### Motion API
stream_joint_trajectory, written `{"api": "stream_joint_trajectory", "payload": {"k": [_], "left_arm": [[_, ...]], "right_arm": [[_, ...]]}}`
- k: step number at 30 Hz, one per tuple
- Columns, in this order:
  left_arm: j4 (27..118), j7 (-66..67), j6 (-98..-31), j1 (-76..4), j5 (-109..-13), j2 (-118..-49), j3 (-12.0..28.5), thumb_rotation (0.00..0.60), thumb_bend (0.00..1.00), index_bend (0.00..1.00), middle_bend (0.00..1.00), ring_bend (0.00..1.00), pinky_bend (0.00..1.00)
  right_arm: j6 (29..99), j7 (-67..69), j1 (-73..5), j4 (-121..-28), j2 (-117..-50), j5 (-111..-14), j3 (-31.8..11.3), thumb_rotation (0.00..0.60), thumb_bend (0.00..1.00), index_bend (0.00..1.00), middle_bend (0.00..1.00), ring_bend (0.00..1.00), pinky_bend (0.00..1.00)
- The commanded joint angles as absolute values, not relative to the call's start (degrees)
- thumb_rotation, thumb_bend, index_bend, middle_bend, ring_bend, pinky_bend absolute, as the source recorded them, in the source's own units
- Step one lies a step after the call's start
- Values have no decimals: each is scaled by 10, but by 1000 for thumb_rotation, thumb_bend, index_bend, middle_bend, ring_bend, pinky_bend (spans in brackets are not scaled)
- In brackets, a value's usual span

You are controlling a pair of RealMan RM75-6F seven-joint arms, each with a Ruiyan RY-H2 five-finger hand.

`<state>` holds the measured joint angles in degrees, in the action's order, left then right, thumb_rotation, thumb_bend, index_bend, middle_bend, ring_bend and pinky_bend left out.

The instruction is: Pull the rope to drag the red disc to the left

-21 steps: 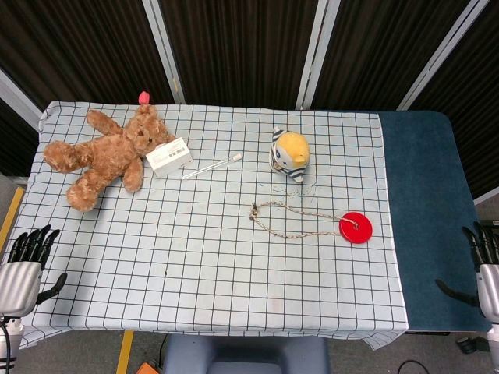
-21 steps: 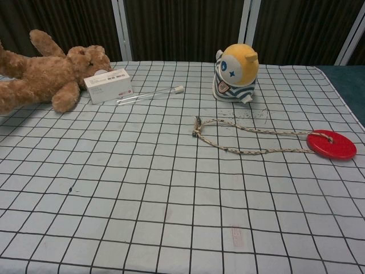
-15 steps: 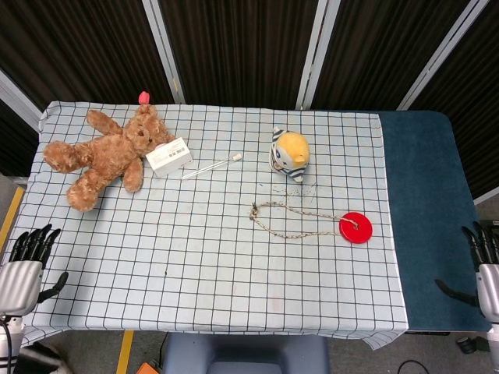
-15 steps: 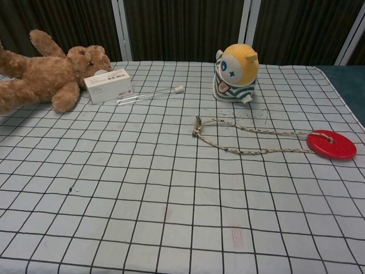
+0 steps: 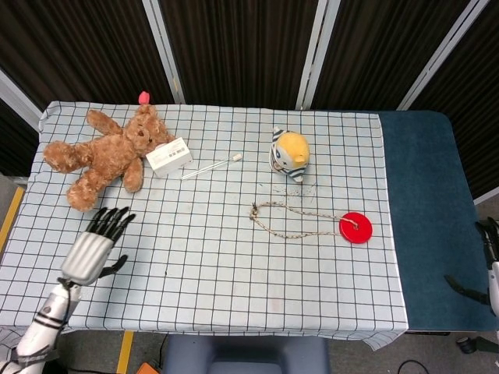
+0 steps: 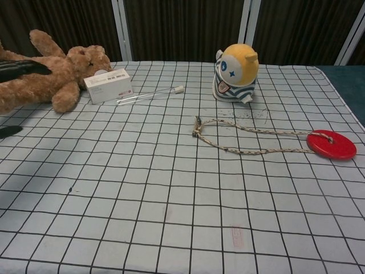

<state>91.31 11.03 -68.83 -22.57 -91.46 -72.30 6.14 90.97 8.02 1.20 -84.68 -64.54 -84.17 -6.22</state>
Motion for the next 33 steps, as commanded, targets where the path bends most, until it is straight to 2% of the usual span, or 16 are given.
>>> {"api": "stream_joint_trajectory", "payload": {"k": [1,3,6,11,20,33], "left_arm": [[909,147,-626,-286,-915,-768,86,600,347,0,0,0,0],[906,153,-618,-295,-914,-776,88,600,347,0,0,0,0],[855,195,-532,-374,-903,-852,108,600,347,0,0,0,0],[784,217,-479,-432,-869,-922,121,600,347,0,0,0,0],[687,234,-439,-506,-851,-1008,125,600,346,0,0,0,0],[566,217,-391,-598,-820,-1082,144,600,349,0,0,0,0]], "right_arm": [[908,81,12,-847,-644,-841,-63,600,29,0,0,0,0],[908,81,12,-848,-643,-840,-63,600,29,0,0,0,0],[903,88,11,-845,-641,-837,-63,600,29,0,0,0,0],[902,100,13,-836,-642,-830,-65,600,29,0,0,0,0],[894,116,14,-820,-648,-820,-67,600,29,0,0,0,0],[886,135,16,-799,-652,-807,-70,600,29,0,0,0,0]]}}
